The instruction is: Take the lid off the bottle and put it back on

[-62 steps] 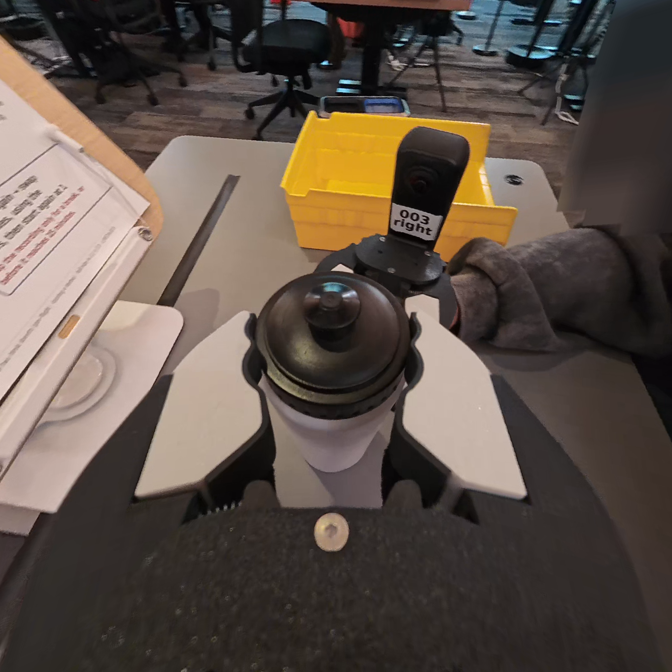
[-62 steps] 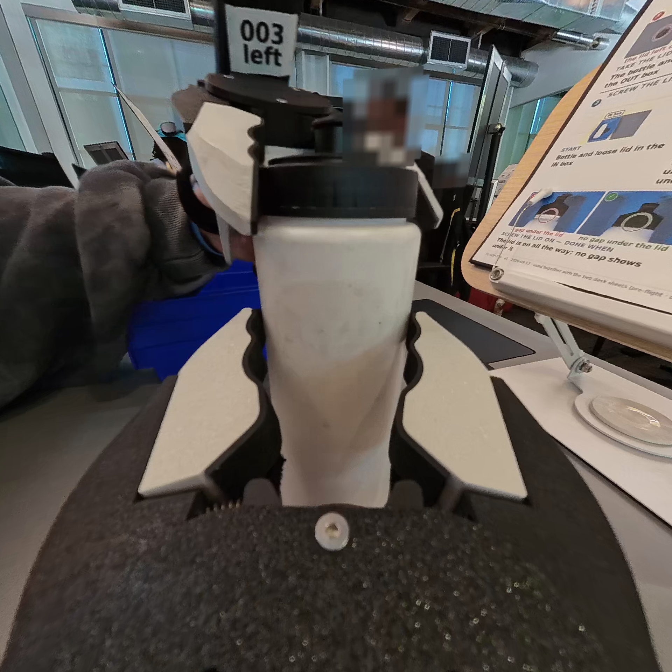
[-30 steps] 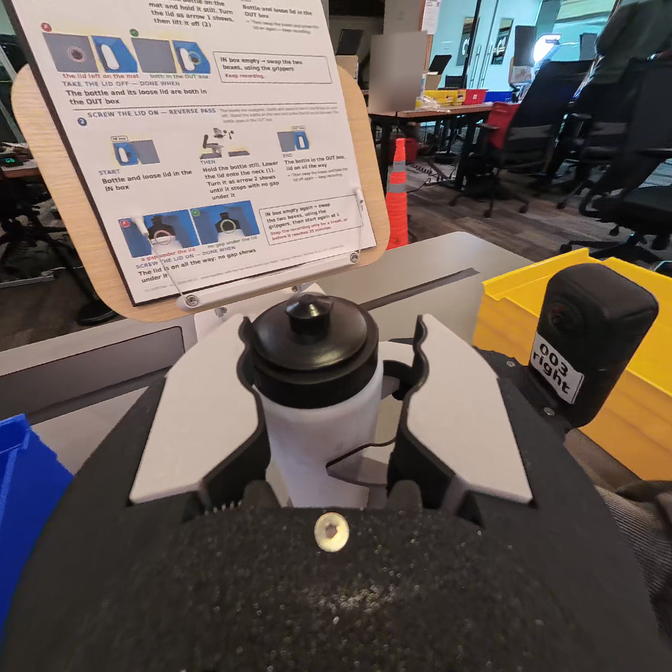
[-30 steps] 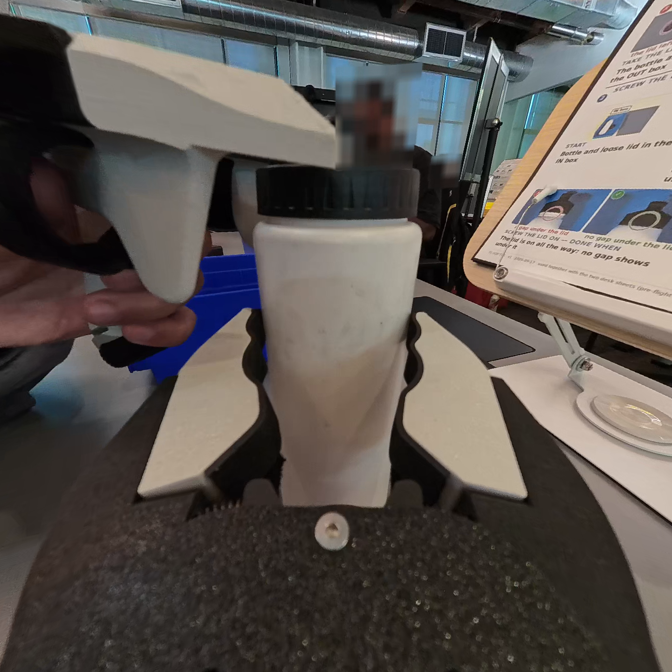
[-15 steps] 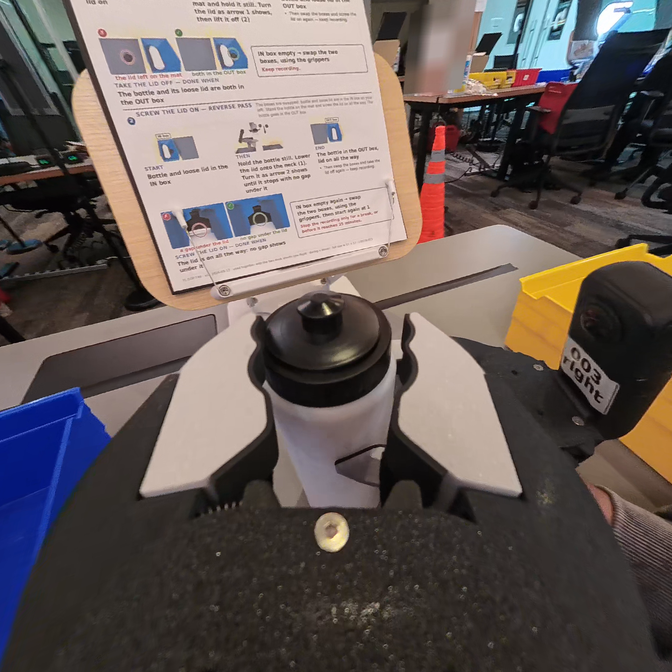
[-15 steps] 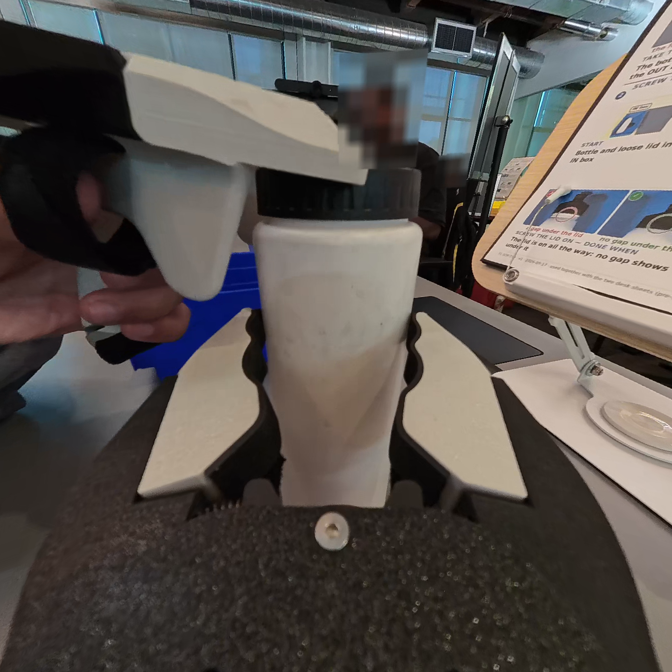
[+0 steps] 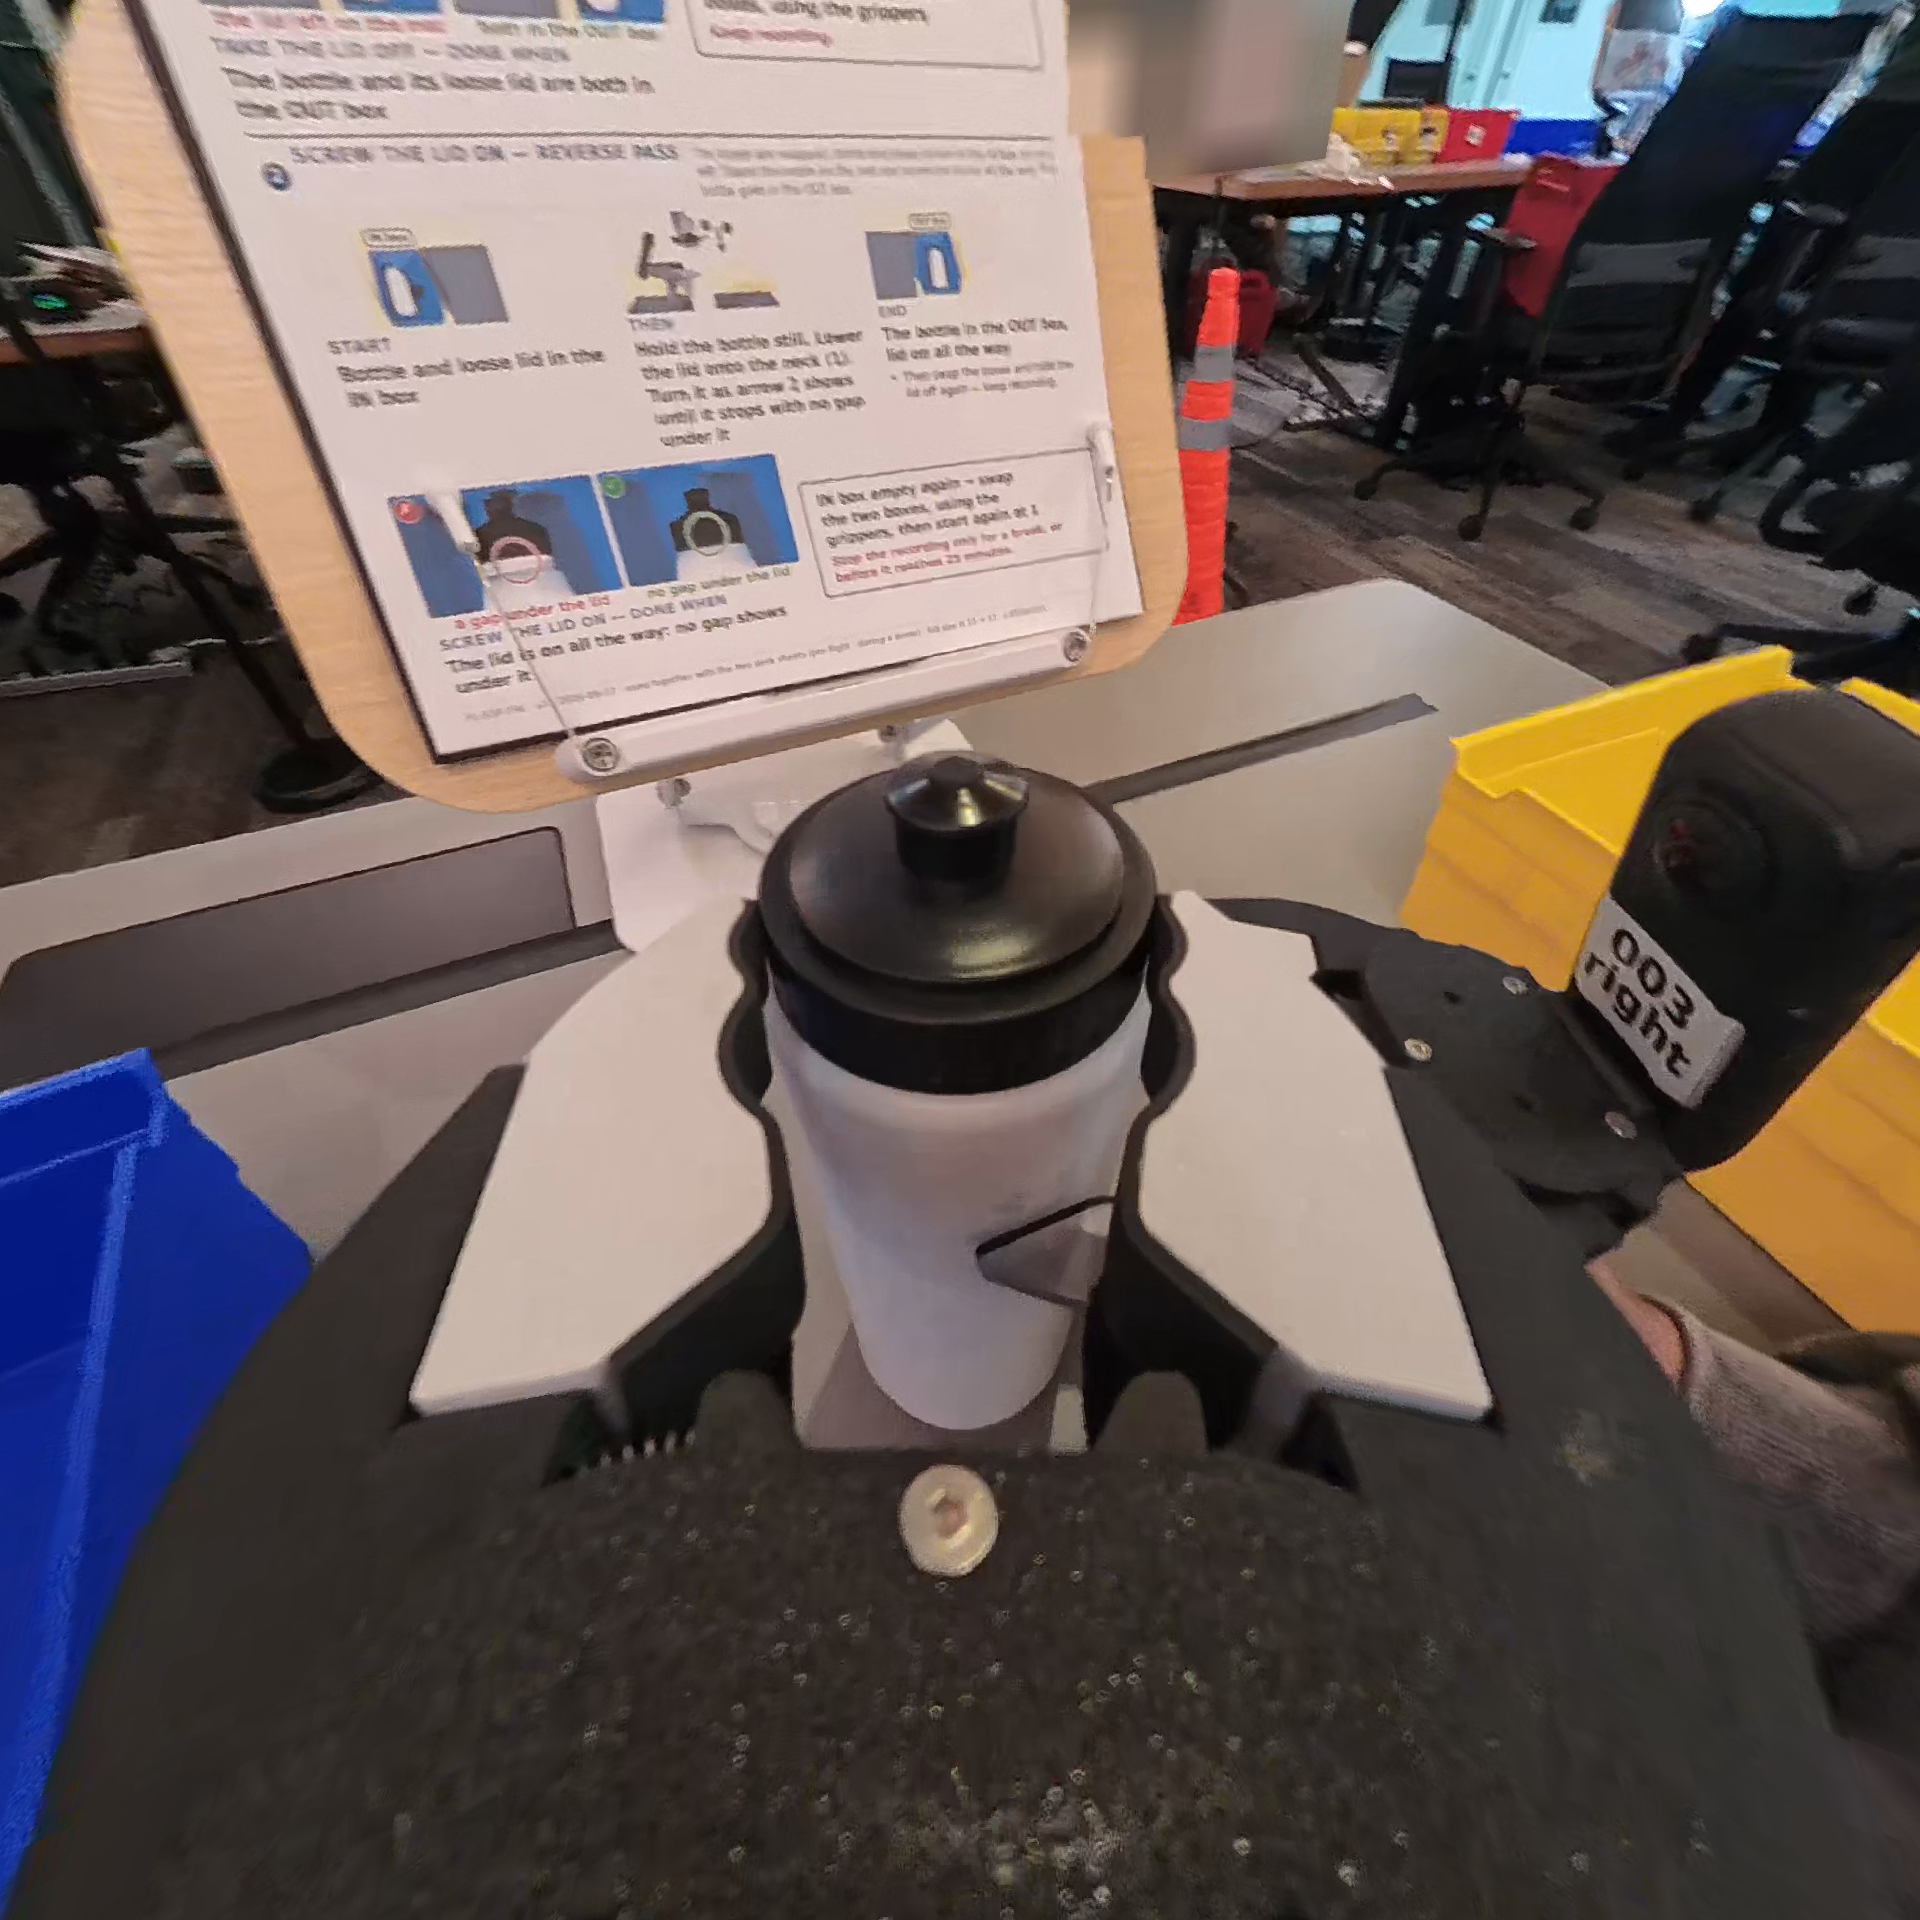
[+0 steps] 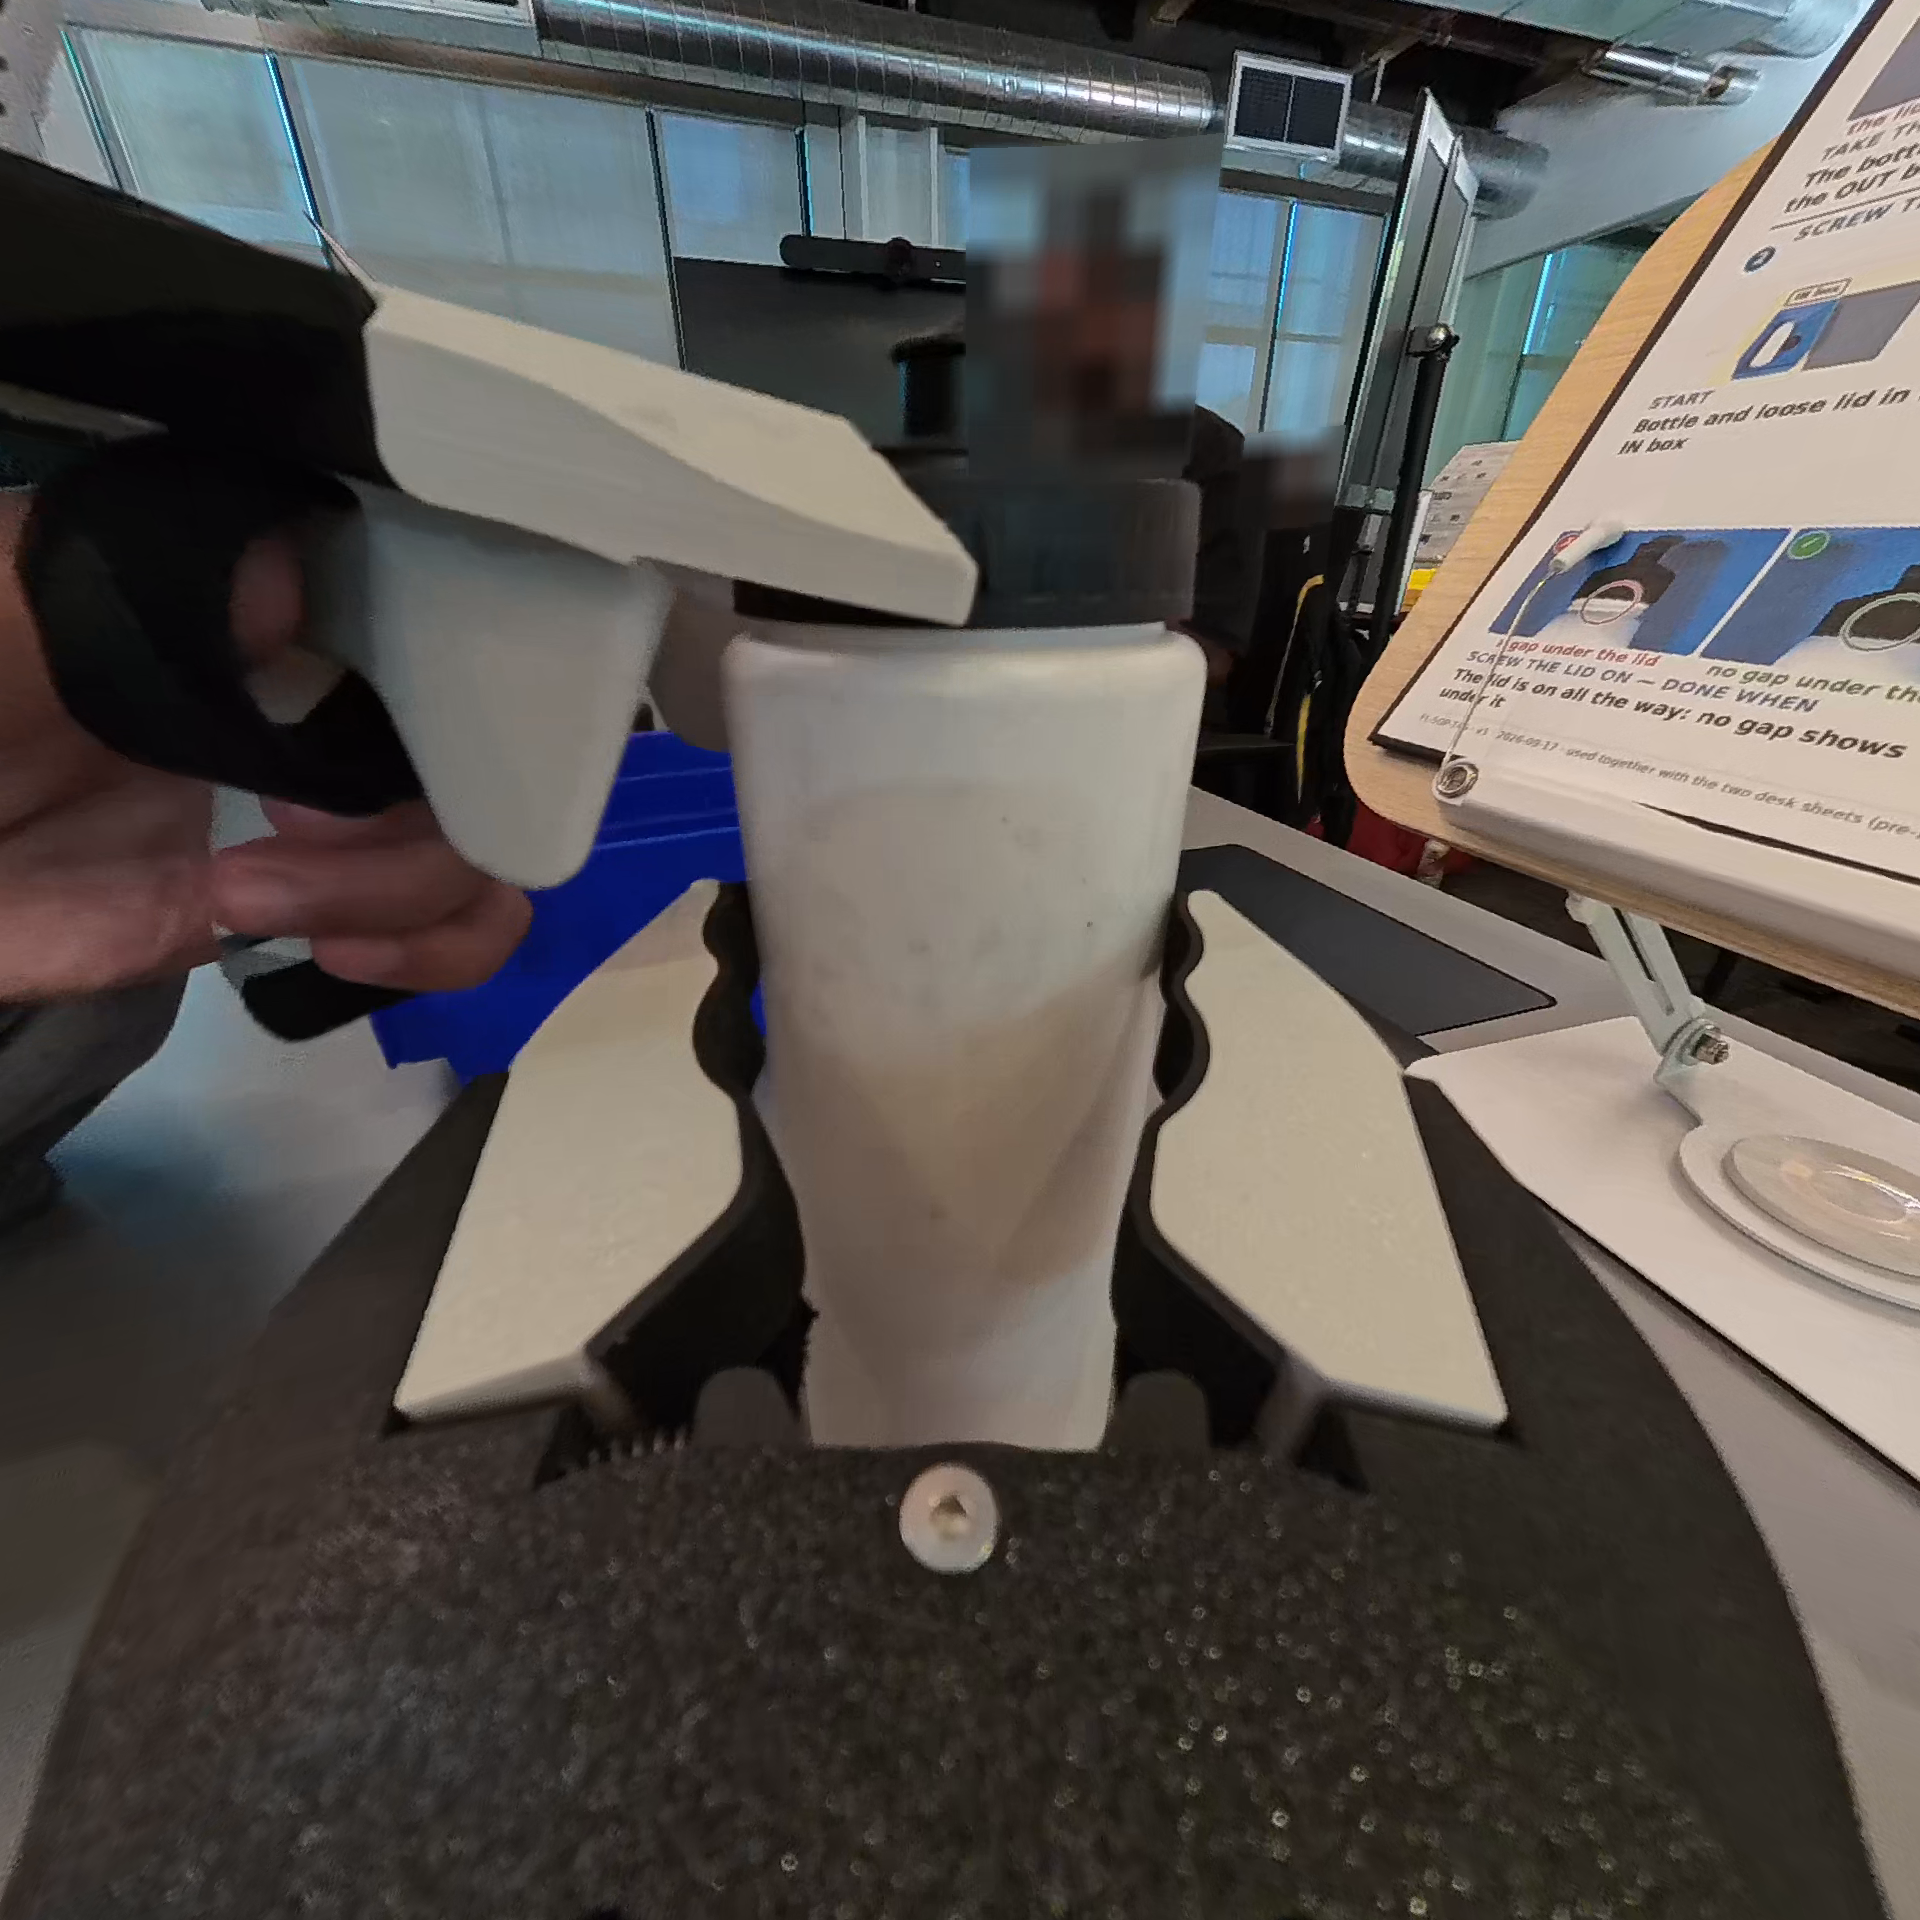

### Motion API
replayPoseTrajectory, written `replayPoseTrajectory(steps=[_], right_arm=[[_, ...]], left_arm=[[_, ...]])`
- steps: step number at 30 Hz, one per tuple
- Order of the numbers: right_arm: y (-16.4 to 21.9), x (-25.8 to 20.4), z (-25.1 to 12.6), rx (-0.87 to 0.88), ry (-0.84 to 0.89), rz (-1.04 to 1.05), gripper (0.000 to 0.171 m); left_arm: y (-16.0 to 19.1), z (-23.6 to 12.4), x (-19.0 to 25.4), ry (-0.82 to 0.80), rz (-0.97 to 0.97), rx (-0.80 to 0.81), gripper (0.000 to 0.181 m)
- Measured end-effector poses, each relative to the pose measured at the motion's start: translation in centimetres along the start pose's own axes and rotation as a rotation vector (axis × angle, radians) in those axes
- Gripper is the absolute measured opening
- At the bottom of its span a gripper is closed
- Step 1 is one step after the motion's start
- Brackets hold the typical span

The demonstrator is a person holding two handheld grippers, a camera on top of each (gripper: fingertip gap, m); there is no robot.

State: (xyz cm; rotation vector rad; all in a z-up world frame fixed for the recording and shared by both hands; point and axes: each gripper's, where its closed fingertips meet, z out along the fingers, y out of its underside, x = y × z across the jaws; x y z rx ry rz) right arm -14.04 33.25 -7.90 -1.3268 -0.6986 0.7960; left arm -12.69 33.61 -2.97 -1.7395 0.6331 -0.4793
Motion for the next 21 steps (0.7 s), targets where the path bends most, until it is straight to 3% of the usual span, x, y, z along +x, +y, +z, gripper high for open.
replayPoseTrajectory(steps=[5, 17, 21], right_arm=[[-0.02, 0.14, 0.05, -0.003, -0.003, 0.004, 0.075], [0.05, 0.15, 0.19, -0.011, -0.012, -0.006, 0.074], [0.03, 0.34, 0.24, -0.006, -0.01, 0.005, 0.074]], left_arm=[[0.17, 0.07, 0.06, 0.177, 0.046, -0.097, 0.07], [0.5, -0.37, -0.06, 0.645, 0.205, -0.148, 0.069], [0.45, -0.29, -0.19, 0.726, 0.228, -0.153, 0.068]])
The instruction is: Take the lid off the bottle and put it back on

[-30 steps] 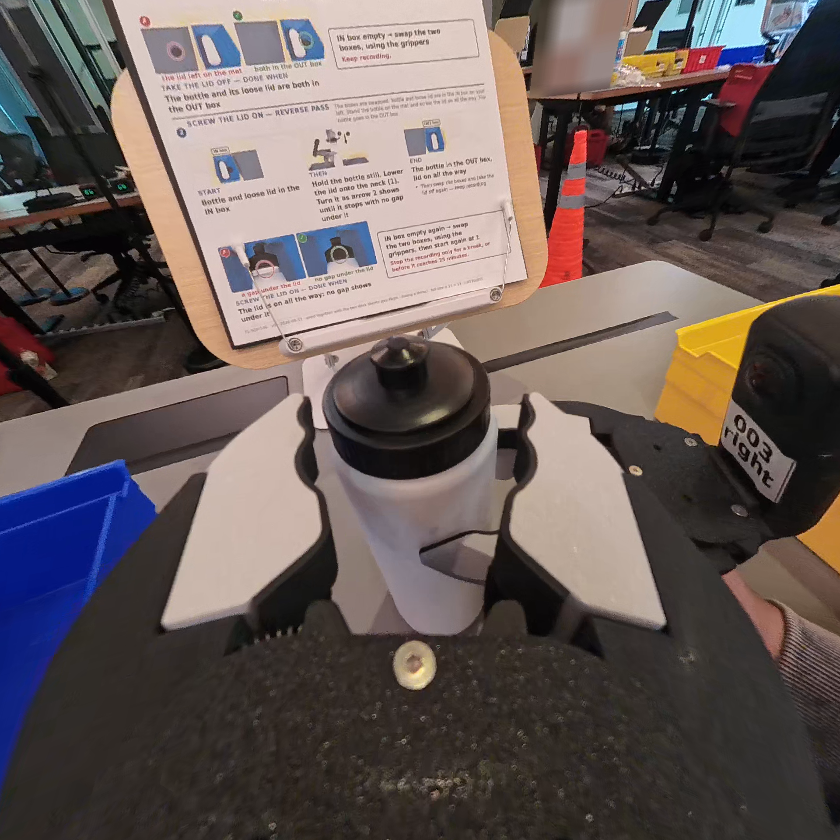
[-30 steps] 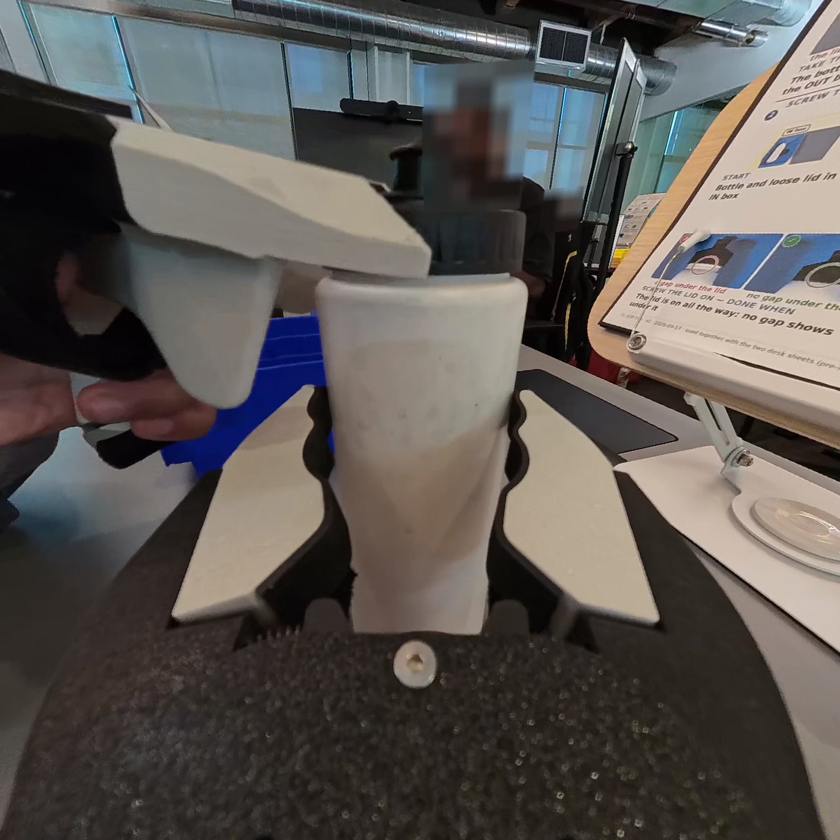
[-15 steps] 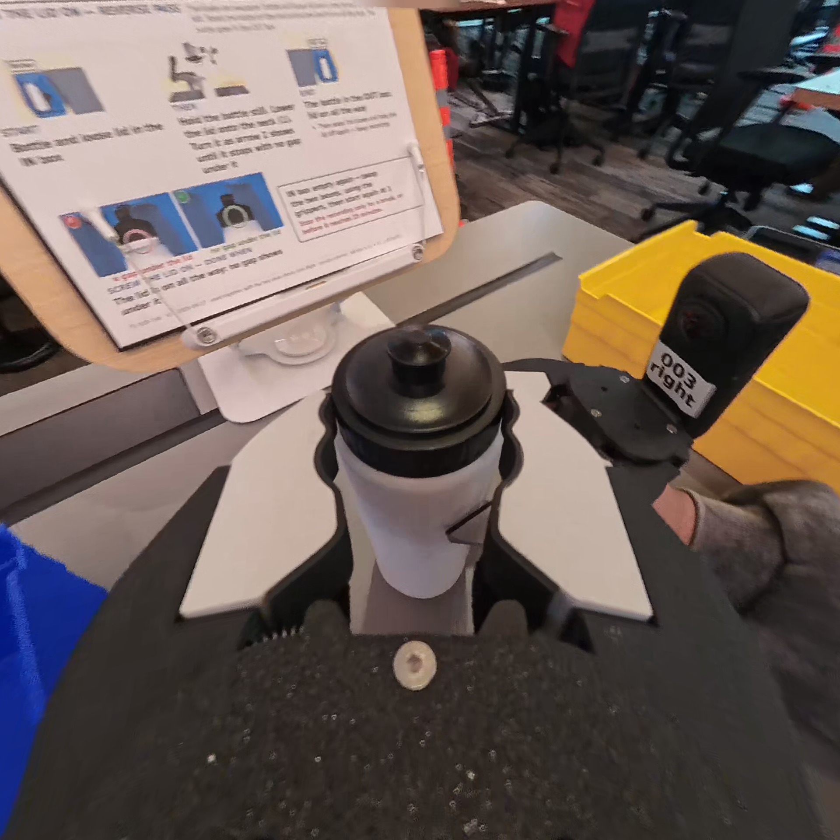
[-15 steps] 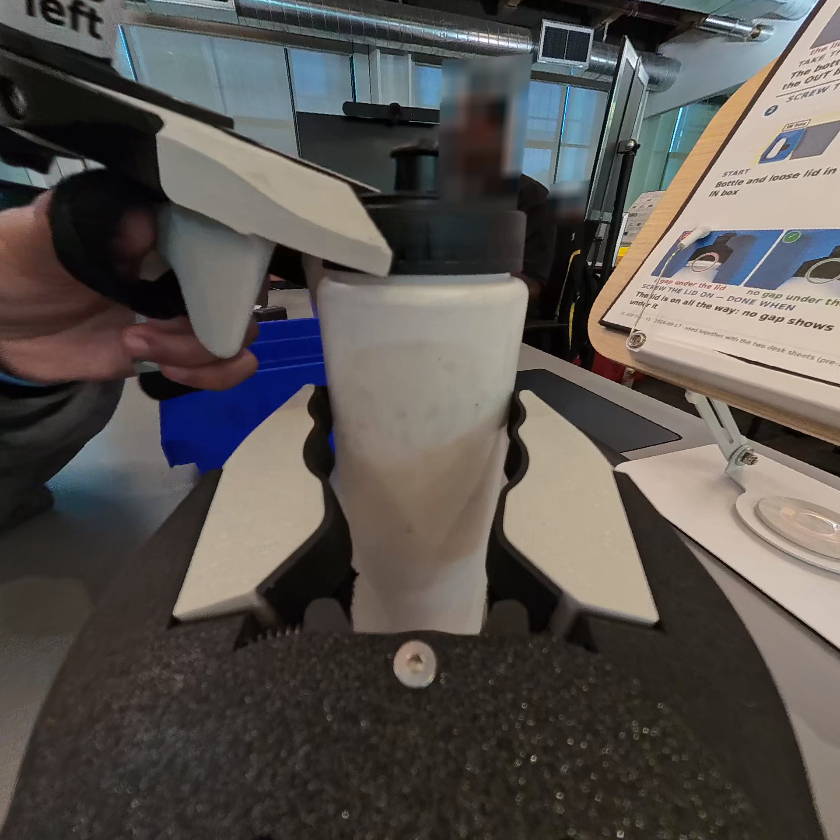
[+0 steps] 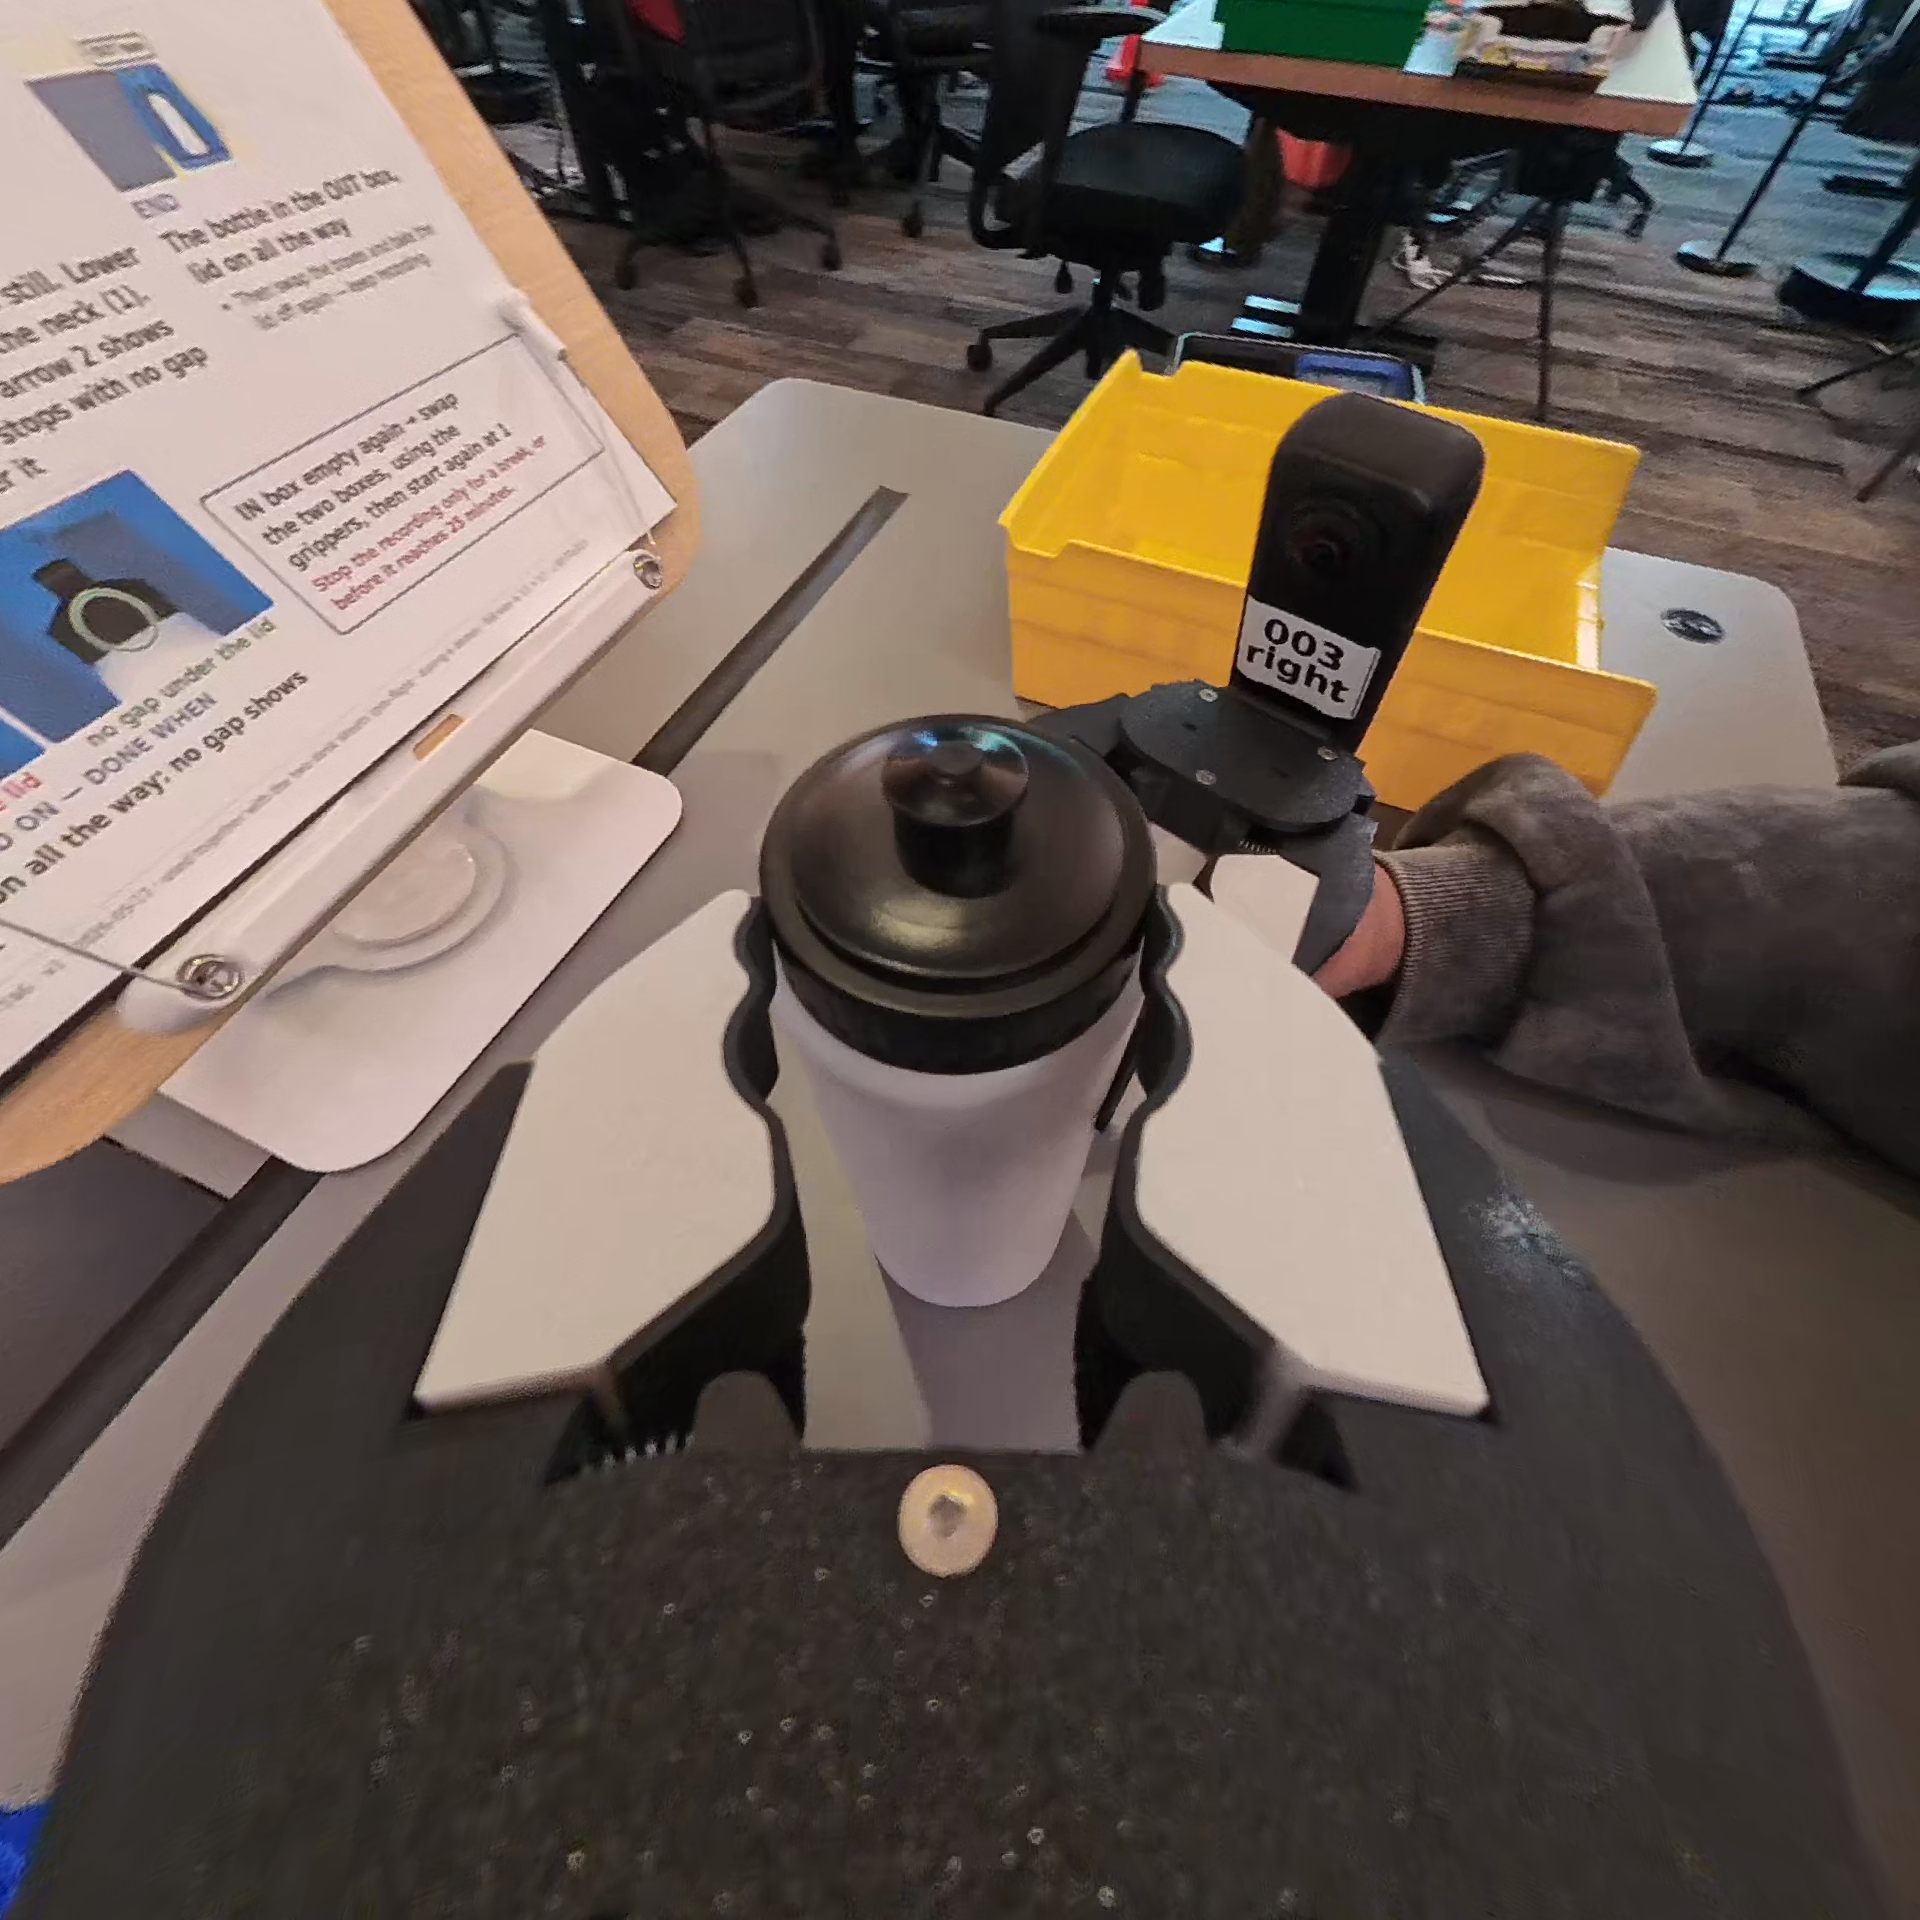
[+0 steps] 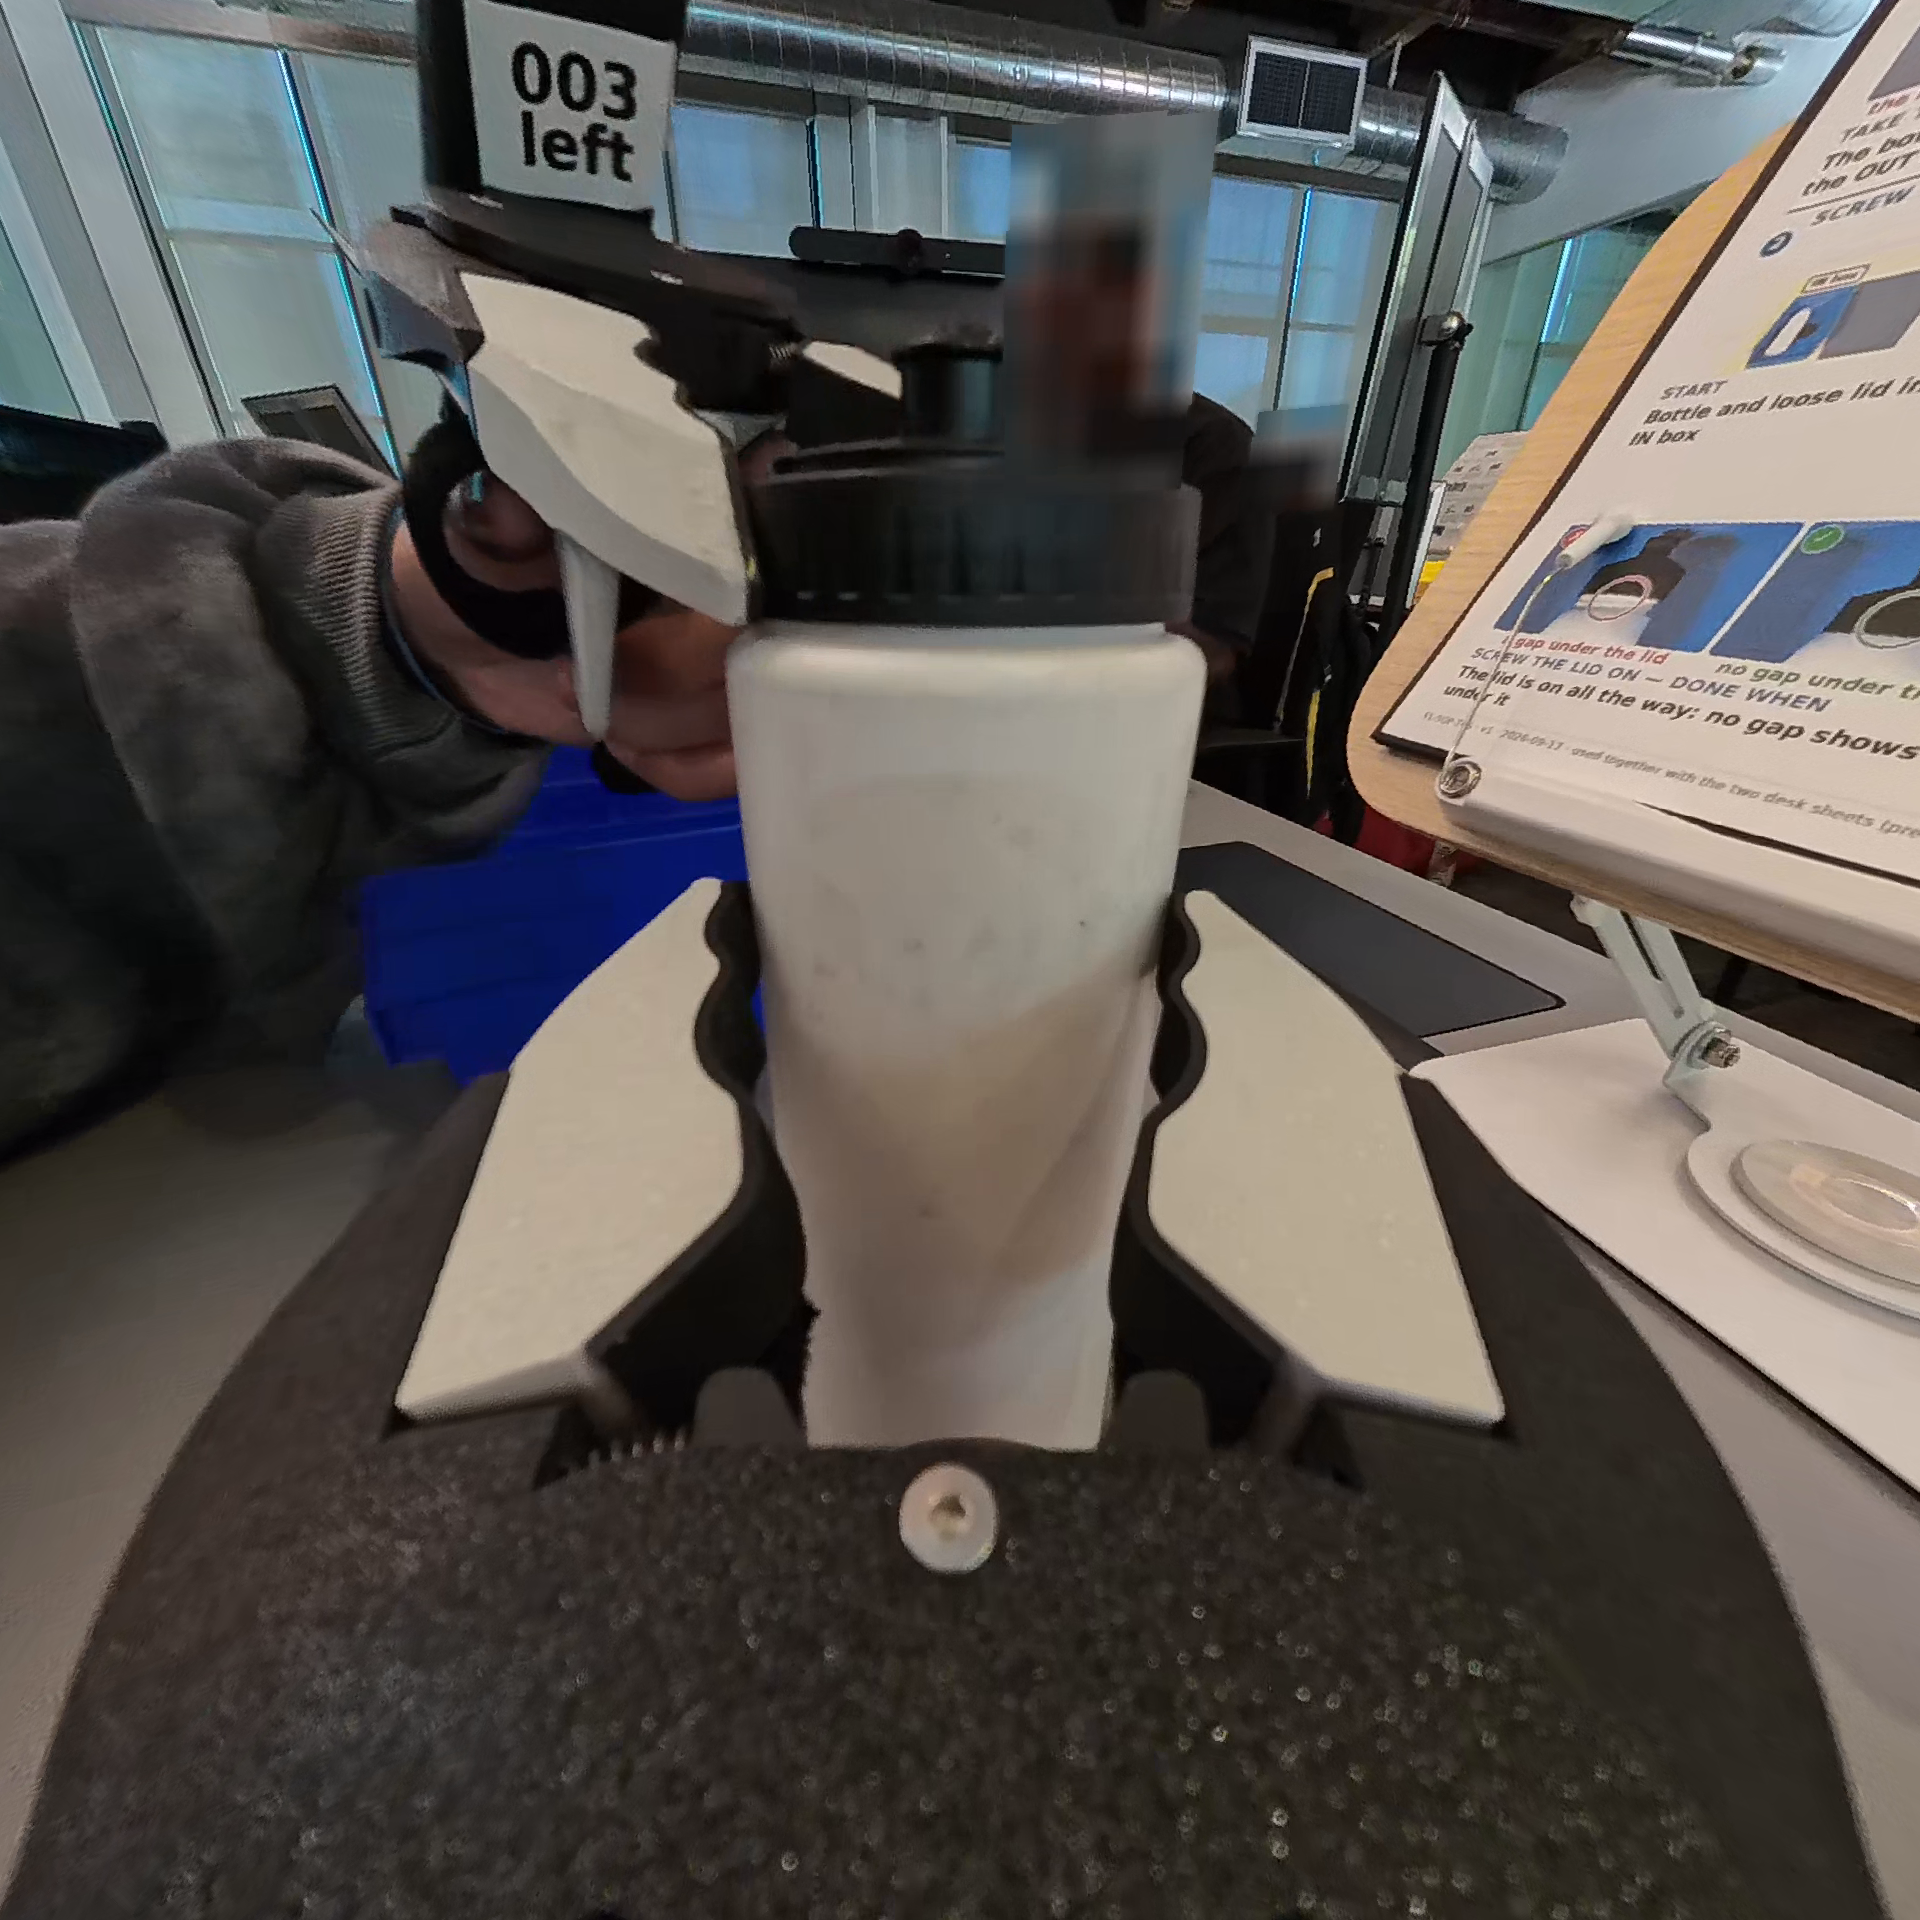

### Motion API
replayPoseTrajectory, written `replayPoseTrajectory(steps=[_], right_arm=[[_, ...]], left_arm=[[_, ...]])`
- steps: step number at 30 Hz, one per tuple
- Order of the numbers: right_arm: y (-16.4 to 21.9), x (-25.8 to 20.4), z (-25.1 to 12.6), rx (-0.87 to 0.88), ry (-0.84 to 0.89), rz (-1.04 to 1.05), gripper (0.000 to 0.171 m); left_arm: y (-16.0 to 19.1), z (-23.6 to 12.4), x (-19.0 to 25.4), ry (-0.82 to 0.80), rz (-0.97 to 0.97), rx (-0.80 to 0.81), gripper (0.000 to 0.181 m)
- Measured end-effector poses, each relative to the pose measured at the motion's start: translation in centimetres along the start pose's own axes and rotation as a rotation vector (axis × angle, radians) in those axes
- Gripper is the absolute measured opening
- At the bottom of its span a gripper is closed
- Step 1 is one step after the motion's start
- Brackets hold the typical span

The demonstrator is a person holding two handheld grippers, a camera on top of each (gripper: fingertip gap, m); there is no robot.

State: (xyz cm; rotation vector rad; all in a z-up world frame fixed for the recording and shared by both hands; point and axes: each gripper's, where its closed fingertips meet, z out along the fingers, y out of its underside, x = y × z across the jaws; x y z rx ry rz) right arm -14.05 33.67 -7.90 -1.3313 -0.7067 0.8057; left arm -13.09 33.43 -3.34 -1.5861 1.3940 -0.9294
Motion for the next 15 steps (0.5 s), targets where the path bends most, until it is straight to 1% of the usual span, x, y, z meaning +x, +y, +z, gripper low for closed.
replayPoseTrajectory(steps=[8, 11, 15], right_arm=[[0.03, -0.17, -0.08, 0.0, -0.033, 0.002, 0.074], [0.01, -0.12, -0.1, 0.003, -0.033, 0.007, 0.074], [-0.03, 0.01, -0.15, -0.002, -0.021, 0.007, 0.074]], left_arm=[[0.26, -0.43, 0.21, 0.111, 0.05, -0.001, 0.065], [0.18, -0.36, 0.16, 0.118, 0.048, 0.0, 0.065], [-0.08, -0.22, 0.26, 0.095, -0.02, 0.049, 0.065]])
